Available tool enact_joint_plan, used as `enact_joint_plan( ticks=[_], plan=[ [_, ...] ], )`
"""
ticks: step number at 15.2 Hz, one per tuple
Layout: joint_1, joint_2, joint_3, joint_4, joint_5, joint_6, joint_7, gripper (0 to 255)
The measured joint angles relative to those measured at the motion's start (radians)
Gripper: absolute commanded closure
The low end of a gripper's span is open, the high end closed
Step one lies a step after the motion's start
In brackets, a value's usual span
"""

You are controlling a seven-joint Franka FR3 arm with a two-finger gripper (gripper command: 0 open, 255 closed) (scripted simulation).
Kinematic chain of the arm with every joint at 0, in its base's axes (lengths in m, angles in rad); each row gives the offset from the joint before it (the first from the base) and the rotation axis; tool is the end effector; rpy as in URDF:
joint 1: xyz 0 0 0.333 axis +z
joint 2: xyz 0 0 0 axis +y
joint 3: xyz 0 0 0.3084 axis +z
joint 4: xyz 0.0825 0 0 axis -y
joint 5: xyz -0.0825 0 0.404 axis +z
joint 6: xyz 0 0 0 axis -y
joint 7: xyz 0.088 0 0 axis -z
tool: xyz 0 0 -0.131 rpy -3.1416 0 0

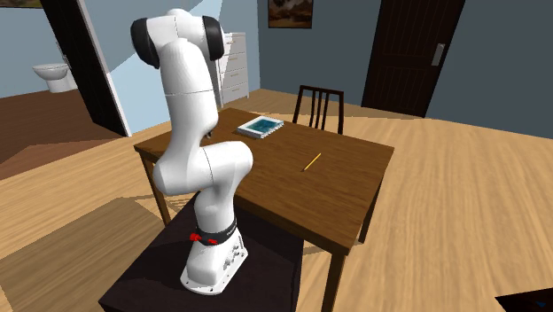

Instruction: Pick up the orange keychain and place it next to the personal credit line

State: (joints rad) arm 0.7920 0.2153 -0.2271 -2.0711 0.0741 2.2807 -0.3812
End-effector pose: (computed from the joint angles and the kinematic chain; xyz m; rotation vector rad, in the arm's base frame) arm 0.4989 0.3207 0.2855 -2.8196 -1.3670 -0.0001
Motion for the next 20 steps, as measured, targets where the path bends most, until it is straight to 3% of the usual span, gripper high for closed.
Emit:
enact_joint_plan(
  ticks=[12,19,20],
  plan=[
    [-0.009,0.116,0.016,-0.015,0.04,0.128,-0.022,255],
    [-0.01,0.127,0.018,-0.014,0.043,0.137,-0.024,255],
    [-0.01,0.127,0.018,-0.014,0.043,0.137,-0.024,0]
  ],
)
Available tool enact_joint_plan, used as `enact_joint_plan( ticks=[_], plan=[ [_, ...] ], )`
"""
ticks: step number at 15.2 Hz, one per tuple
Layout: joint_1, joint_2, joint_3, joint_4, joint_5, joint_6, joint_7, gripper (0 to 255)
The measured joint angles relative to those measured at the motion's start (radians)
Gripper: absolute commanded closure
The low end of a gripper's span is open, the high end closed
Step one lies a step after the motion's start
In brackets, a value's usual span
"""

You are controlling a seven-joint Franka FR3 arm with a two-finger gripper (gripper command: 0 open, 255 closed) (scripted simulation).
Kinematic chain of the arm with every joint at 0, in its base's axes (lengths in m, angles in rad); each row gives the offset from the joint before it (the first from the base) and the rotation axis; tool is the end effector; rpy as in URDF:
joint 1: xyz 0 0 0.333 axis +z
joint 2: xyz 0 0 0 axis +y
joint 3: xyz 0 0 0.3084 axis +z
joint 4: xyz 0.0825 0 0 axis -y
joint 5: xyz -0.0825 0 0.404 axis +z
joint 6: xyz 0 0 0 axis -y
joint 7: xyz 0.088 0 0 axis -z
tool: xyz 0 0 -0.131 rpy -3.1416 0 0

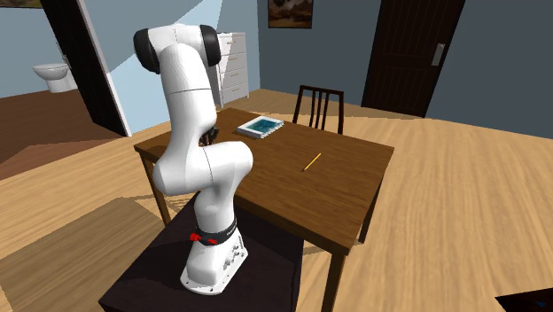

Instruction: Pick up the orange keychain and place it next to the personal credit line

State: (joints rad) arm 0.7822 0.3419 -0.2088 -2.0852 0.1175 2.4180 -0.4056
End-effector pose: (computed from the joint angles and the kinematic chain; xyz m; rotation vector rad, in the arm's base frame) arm 0.4998 0.3244 0.2173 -2.8196 -1.3666 -0.0002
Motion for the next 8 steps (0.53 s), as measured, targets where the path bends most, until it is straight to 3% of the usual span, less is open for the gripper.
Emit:
enact_joint_plan(
  ticks=[8],
  plan=[
    [0.004,-0.027,-0.005,0.011,-0.01,-0.036,0.008,0]
  ],
)
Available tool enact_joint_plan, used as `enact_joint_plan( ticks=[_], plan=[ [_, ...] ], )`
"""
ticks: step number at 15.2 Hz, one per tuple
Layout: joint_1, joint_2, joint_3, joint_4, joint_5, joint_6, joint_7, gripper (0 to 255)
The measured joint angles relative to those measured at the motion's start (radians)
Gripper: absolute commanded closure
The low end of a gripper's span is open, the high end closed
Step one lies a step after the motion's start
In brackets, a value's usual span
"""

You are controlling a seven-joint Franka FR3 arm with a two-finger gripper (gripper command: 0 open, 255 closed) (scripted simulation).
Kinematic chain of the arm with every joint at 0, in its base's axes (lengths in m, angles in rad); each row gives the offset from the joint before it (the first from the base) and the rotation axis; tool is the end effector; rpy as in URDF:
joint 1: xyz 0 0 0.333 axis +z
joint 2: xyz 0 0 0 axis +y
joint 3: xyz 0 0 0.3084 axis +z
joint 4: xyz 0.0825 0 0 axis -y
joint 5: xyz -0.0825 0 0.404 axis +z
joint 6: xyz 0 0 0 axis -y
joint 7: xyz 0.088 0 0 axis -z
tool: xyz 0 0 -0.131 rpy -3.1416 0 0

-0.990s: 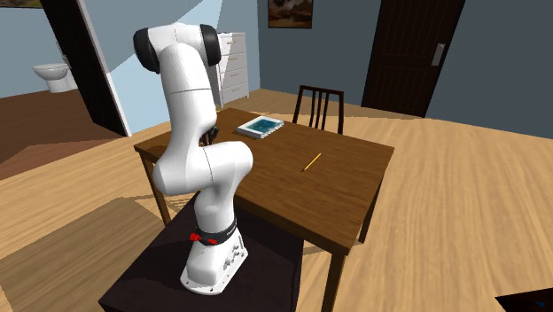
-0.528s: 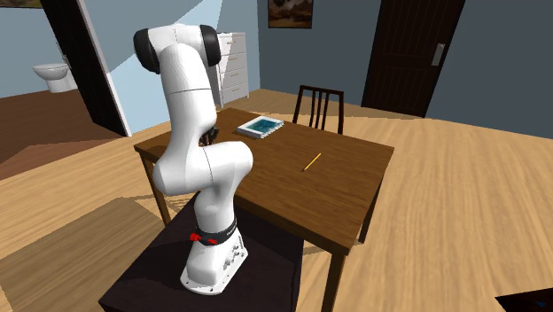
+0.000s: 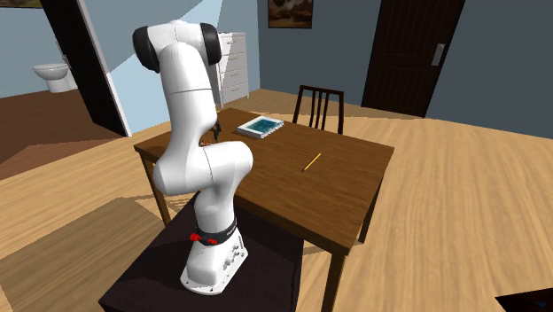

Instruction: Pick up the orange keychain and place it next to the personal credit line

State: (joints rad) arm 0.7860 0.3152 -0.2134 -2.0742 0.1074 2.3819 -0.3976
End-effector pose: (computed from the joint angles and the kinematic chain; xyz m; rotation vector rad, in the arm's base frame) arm 0.5014 0.3261 0.2345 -2.8195 -1.3664 -0.0016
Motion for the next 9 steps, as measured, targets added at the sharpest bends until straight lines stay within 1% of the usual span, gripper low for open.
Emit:
enact_joint_plan(
  ticks=[3,9],
  plan=[
    [0.002,-0.049,-0.008,0.01,-0.016,-0.057,0.007,0],
    [0.005,-0.059,-0.009,0.013,-0.021,-0.071,0.012,0]
  ],
)
